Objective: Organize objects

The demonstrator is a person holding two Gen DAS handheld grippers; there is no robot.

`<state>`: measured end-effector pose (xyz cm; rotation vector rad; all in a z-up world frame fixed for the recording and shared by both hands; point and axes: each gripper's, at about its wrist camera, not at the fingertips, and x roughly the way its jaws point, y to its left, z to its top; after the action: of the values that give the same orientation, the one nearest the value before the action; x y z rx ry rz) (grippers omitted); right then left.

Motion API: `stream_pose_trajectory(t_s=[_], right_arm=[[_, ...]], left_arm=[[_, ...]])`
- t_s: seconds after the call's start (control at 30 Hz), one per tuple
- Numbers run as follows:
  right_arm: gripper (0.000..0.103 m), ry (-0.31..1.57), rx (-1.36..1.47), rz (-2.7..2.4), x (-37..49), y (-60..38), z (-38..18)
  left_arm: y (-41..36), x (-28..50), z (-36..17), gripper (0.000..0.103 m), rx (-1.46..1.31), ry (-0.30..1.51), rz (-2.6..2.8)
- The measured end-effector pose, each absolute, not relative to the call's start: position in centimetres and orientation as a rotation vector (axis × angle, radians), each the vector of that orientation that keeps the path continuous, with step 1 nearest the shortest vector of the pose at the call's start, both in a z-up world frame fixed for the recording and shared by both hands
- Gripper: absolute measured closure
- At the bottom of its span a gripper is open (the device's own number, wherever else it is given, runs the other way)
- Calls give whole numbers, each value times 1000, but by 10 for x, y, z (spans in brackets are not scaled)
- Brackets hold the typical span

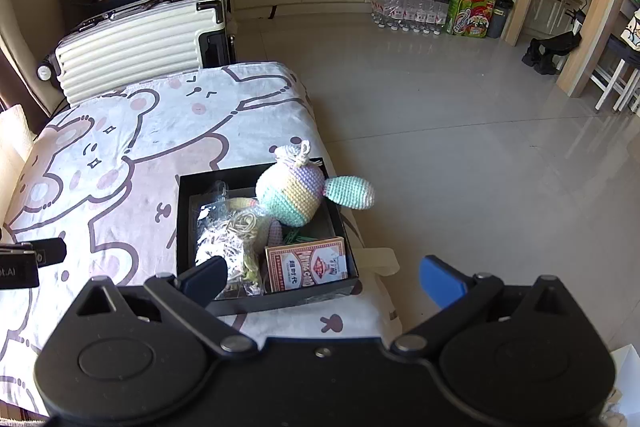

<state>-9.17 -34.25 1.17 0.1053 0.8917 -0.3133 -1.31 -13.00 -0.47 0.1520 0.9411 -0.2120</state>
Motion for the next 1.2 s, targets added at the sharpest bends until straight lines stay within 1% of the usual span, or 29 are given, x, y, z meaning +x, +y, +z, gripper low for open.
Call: stream_pose_trajectory(t_s=[1.2], right_arm=[[0, 885, 110, -313, -92, -343, 13]], left_arm=[[-130, -14, -6, 0, 151, 948, -215]])
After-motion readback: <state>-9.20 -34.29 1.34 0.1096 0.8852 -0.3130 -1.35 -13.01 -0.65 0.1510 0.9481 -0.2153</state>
